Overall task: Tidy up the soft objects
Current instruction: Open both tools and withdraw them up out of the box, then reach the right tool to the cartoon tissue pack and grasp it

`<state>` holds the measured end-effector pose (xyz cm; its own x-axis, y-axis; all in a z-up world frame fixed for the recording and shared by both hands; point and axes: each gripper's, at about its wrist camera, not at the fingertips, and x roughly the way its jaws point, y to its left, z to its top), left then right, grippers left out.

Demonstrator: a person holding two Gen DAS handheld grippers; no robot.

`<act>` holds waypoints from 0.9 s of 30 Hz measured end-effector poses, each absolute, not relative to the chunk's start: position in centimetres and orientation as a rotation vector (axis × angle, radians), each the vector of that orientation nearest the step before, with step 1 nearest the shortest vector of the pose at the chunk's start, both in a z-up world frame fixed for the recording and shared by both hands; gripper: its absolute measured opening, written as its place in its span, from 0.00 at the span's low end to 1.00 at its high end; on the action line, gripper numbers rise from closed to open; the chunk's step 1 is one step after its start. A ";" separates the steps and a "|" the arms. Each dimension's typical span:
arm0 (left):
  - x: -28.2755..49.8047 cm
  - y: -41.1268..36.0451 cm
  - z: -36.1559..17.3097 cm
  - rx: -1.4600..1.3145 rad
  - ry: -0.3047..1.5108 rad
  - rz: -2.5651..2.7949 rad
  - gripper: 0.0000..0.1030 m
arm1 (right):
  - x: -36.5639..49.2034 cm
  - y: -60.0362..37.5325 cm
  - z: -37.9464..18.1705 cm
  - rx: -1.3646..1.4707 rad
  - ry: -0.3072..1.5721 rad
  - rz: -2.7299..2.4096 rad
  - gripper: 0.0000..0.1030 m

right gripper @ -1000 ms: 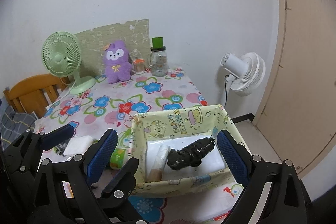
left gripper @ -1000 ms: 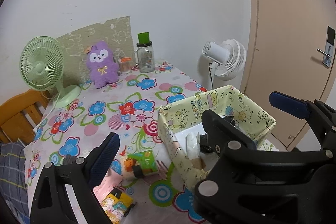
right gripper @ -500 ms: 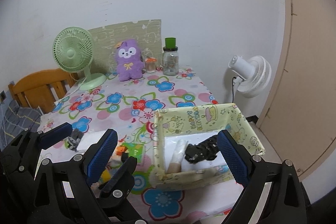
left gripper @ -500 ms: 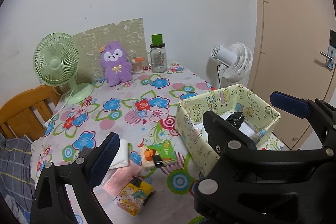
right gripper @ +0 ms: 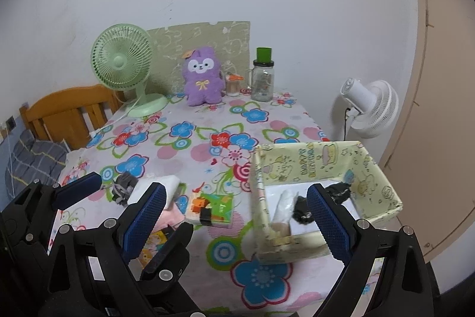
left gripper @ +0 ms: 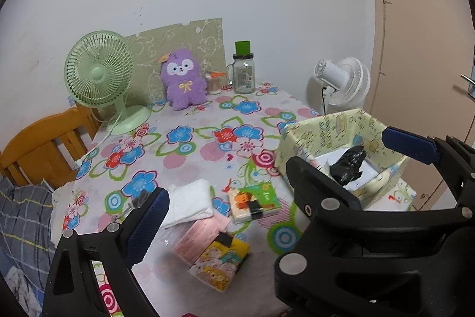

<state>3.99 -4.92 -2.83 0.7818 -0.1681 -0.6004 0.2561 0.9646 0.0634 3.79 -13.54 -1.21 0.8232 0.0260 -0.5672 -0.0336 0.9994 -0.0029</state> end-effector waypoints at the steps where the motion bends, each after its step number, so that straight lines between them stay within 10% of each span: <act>1: 4.0 -4.6 -3.1 0.148 0.638 -0.226 0.95 | 3.9 -13.1 -1.4 -0.015 0.605 0.036 0.94; 27: 5.5 2.5 -9.4 0.067 0.760 -0.169 0.95 | 6.4 -7.1 -7.8 -0.028 0.730 0.128 0.94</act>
